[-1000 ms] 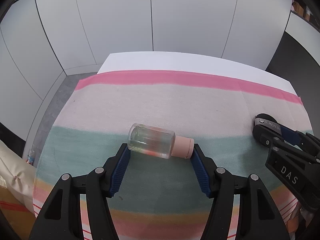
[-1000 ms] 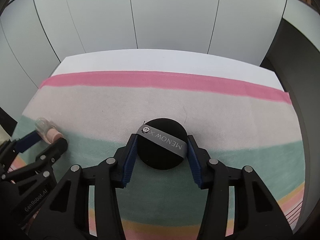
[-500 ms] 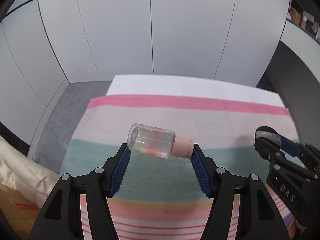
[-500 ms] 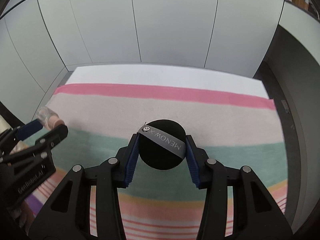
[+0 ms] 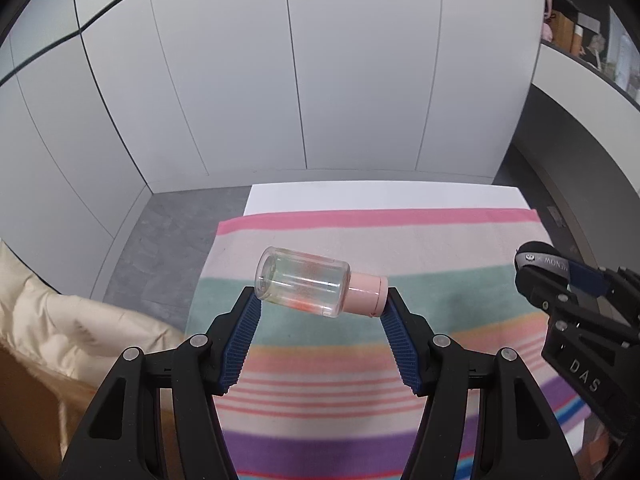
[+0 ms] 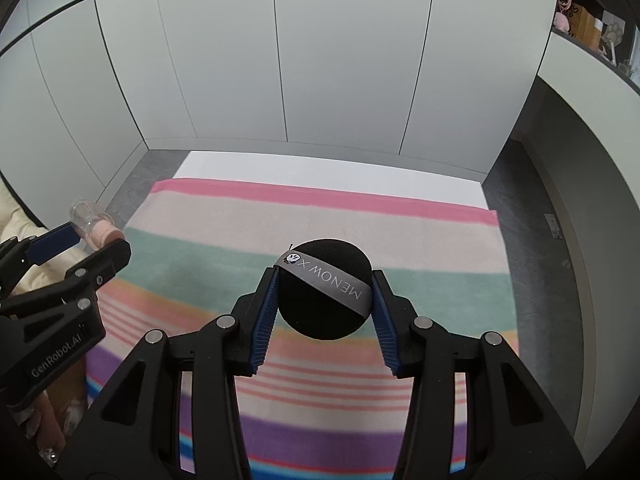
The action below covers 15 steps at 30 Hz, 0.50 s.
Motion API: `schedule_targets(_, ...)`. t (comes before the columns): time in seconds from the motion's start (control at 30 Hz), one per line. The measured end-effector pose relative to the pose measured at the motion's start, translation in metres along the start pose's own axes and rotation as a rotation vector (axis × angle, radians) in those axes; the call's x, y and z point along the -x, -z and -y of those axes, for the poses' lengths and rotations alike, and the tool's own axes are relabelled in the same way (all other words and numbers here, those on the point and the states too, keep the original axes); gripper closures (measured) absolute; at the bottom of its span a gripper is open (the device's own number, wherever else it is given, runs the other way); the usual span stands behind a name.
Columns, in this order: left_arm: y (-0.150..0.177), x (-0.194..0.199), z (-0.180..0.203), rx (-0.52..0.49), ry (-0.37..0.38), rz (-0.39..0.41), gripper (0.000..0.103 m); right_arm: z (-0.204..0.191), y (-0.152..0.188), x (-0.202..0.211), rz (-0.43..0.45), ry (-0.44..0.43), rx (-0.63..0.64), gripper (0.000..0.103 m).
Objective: Organize objects
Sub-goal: 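Lift the bottle and black compact and carry them toward the box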
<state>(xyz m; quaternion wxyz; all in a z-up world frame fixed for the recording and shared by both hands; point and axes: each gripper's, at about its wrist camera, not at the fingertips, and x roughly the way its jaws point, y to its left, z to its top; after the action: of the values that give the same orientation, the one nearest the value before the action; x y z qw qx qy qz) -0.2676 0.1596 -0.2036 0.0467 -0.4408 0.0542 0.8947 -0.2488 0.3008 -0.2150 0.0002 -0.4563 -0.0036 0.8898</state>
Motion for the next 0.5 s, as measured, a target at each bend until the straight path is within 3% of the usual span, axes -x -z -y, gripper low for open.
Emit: schedule_targets(0.5,0.043,0.081,-0.019,-0.004,-0.01,0.006,0.04,-0.019,0.038,0.095,0.035,0.005,0.03,0.056)
